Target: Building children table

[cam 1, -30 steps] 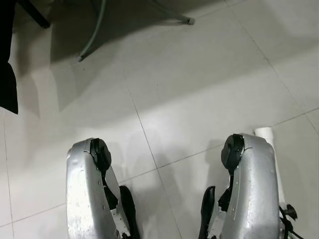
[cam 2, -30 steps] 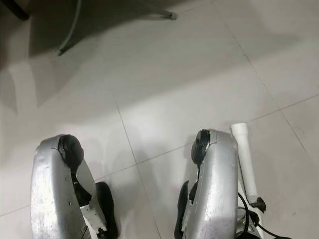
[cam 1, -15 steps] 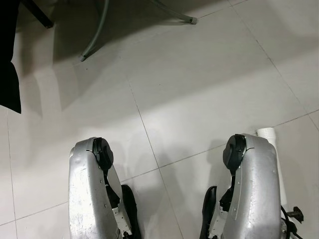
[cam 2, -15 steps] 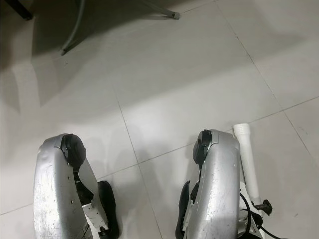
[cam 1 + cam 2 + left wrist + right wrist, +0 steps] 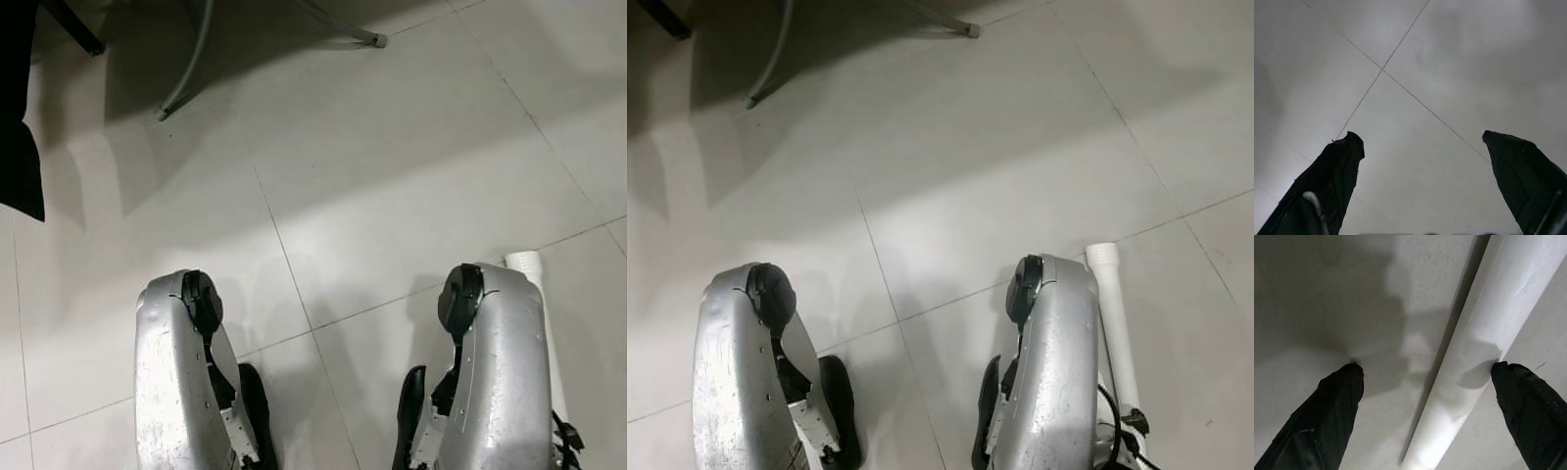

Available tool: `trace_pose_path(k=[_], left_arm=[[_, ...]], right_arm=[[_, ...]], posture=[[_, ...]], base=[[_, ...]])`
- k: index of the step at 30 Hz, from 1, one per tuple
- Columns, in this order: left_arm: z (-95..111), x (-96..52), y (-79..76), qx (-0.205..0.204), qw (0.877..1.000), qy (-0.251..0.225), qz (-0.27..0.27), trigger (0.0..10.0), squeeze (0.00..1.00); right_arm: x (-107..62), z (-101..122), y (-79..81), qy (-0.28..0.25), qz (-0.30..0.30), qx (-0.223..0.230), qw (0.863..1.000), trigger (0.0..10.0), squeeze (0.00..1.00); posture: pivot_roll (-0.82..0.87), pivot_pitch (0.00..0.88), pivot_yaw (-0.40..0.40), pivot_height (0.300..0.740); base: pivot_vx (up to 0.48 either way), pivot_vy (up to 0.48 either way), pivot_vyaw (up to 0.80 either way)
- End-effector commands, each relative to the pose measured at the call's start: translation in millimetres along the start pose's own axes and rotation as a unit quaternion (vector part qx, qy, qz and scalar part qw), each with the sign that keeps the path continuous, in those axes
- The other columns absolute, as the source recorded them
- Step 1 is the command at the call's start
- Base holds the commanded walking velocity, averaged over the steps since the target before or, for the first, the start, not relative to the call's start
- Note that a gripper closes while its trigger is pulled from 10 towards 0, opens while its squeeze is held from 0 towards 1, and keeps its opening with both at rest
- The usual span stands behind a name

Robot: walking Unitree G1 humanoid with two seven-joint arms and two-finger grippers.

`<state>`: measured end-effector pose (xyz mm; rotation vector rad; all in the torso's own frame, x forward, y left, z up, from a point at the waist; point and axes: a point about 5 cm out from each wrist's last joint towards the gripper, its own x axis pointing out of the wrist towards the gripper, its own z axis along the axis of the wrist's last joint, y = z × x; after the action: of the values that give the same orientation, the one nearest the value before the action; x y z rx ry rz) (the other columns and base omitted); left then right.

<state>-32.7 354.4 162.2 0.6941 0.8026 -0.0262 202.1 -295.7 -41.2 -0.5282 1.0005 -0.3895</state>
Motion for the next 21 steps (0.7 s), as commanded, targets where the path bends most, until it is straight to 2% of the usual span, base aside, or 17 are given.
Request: trace_pose_path(k=[1, 3, 7, 15, 16, 17, 18, 19, 21], left_arm=[[-13, -10.0, 1.7, -0.011, 0.999, 0.037, -0.001, 10.0, 0.00], [-17, -13.4, 2.1, -0.010, 0.999, 0.043, -0.001, 10.0, 0.00], [-18, -12.4, -0.7, -0.011, 0.999, 0.044, -0.005, 10.0, 0.00], [-16, -10.5, -1.7, -0.011, 0.999, 0.040, -0.007, 10.0, 0.00], [-17, -10.7, -2.2, -0.011, 0.999, 0.041, -0.007, 10.0, 0.00], [-17, -10.7, -2.2, -0.011, 0.999, 0.041, -0.007, 10.0, 0.00], [-18, -11.2, -2.8, -0.012, 0.999, 0.043, -0.008, 10.0, 0.00], [-19, -11.8, -4.4, -0.012, 0.999, 0.043, -0.010, 10.0, 0.00], [-18, -11.3, -5.2, -0.012, 0.999, 0.042, -0.012, 10.0, 0.00]], right_arm=[[-6.1, -39, 21.6, 0.058, 0.041, -0.026, 0.997, 10.0, 0.00], [-5.2, -42, 16.2, 0.057, 0.033, -0.027, 0.997, 10.0, 0.00], [-5.8, -34, 22.7, 0.039, 0.049, -0.022, 0.998, 10.0, 0.00], [-4.8, -23, 23.3, 0.020, 0.051, -0.017, 0.998, 10.0, 0.00], [-6.4, -10, 31.6, -0.011, 0.074, 0.013, 0.997, 10.0, 0.00], [-6.4, -10, 31.6, -0.011, 0.074, 0.013, 0.997, 10.0, 0.00], [-8.9, 2, 39.9, -0.042, 0.097, 0.033, 0.994, 10.0, 0.00], [-15.1, 22, 55.0, -0.087, 0.139, 0.056, 0.985, 10.0, 0.00], [-17.8, 32, 59.5, -0.104, 0.155, 0.062, 0.980, 10.0, 0.00]], posture=[[0.24, 0.521, 0.126, 0.300], [0.25, 0.526, 0.128, 0.300], [0.24, 0.530, 0.127, 0.300], [0.24, 0.531, 0.128, 0.300], [0.24, 0.532, 0.130, 0.300], [0.24, 0.532, 0.130, 0.300], [0.25, 0.534, 0.132, 0.300], [0.24, 0.534, 0.131, 0.300], [0.24, 0.535, 0.130, 0.300]], base=[[0.000, 0.000, 0.00], [0.000, 0.000, 0.00], [0.000, 0.000, 0.00], [0.000, 0.000, 0.00], [0.000, 0.000, 0.00], [0.000, 0.000, 0.00], [0.000, 0.000, 0.00], [0.000, 0.000, 0.00], [0.000, 0.000, 0.00]])
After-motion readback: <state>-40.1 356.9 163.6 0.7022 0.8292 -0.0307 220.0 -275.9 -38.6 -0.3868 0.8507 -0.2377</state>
